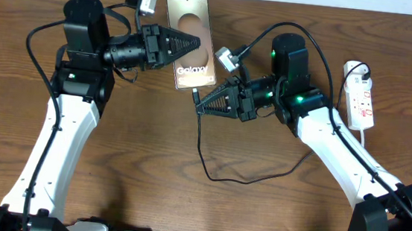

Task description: Plug charger to phone and switch on socket

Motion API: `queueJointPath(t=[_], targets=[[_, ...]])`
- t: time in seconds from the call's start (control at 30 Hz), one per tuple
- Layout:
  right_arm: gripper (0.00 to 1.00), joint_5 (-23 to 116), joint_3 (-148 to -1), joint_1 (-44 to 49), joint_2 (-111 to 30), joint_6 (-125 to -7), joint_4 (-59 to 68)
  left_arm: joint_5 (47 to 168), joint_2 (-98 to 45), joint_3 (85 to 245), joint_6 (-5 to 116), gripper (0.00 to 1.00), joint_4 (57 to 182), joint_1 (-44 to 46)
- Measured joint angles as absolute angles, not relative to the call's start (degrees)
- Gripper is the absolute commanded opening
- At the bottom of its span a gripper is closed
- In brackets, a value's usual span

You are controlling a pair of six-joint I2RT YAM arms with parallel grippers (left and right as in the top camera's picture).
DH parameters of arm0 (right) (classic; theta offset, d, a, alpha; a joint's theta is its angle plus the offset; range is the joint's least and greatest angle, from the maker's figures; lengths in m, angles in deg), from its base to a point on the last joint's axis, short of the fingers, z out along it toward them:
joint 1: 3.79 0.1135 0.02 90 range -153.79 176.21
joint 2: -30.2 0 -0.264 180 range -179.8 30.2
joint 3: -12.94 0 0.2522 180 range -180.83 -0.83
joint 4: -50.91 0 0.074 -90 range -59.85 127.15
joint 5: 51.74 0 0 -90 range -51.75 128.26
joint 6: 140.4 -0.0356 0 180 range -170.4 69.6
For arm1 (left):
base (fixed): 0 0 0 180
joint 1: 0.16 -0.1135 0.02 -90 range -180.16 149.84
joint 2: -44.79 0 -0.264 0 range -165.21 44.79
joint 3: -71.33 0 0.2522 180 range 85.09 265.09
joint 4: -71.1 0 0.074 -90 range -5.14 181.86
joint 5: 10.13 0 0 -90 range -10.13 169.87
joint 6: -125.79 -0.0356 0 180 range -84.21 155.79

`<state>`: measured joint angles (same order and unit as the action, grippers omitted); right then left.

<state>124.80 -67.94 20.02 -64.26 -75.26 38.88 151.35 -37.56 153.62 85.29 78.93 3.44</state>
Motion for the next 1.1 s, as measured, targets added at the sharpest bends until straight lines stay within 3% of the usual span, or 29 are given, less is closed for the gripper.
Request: queueJointPath(t=[1.1], targets=[[0.01,122.79,-67.94,18.40,-64.26,-78.28,39.50,148.80,-37.56,153.62,81.88,0.08,78.82,3.44]])
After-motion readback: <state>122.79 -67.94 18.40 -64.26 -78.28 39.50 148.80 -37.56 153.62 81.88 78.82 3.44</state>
